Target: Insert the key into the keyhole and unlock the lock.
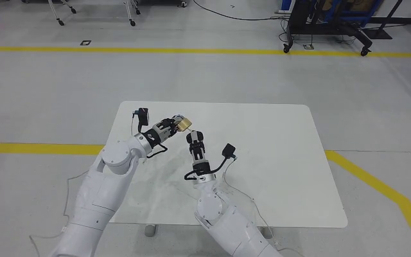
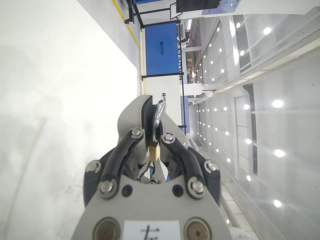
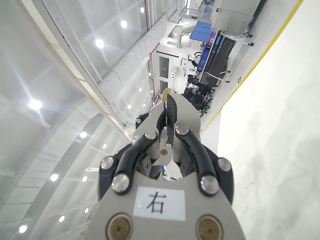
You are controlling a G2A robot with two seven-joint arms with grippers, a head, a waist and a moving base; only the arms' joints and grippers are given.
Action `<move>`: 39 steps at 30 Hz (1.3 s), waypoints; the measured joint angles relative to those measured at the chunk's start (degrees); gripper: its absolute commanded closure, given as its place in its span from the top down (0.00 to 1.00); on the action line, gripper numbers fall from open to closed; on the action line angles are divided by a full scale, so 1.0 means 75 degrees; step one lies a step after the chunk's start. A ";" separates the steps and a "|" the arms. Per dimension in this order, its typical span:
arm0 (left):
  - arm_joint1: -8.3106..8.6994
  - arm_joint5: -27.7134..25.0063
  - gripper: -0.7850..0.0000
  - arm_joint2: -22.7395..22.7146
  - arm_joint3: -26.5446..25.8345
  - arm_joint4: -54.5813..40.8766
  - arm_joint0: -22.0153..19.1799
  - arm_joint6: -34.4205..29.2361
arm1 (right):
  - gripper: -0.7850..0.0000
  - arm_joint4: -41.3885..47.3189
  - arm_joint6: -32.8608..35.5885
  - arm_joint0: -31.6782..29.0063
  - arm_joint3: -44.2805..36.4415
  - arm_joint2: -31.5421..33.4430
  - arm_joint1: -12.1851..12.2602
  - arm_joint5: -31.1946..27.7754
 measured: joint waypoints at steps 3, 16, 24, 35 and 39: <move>-0.0003 -0.0017 0.00 0.0001 -0.0012 0.0018 0.0007 0.0013 | 0.00 0.0019 0.0051 -0.0002 0.0014 0.0028 -0.0023 0.0017; -0.0011 -0.0141 0.00 0.0049 -0.0192 0.0307 0.0064 0.0101 | 0.31 0.0106 0.0228 0.0027 -0.0015 0.0141 -0.0124 0.0088; -0.0011 -0.0180 0.00 -0.0036 -0.0133 0.0200 0.0068 0.0037 | 1.00 0.0360 0.0692 -0.0141 -0.0288 0.0416 -0.0088 -0.0496; -0.0014 -0.0072 0.00 -0.0044 0.0003 0.0125 -0.0033 -0.0243 | 1.00 0.1842 0.2397 -0.0840 -0.1221 0.1284 0.0163 -0.1150; -0.0028 0.0014 0.00 -0.0022 0.0161 -0.0138 -0.0123 -0.0561 | 1.00 0.2862 0.3533 -0.1088 -0.1659 0.1551 0.0257 -0.1239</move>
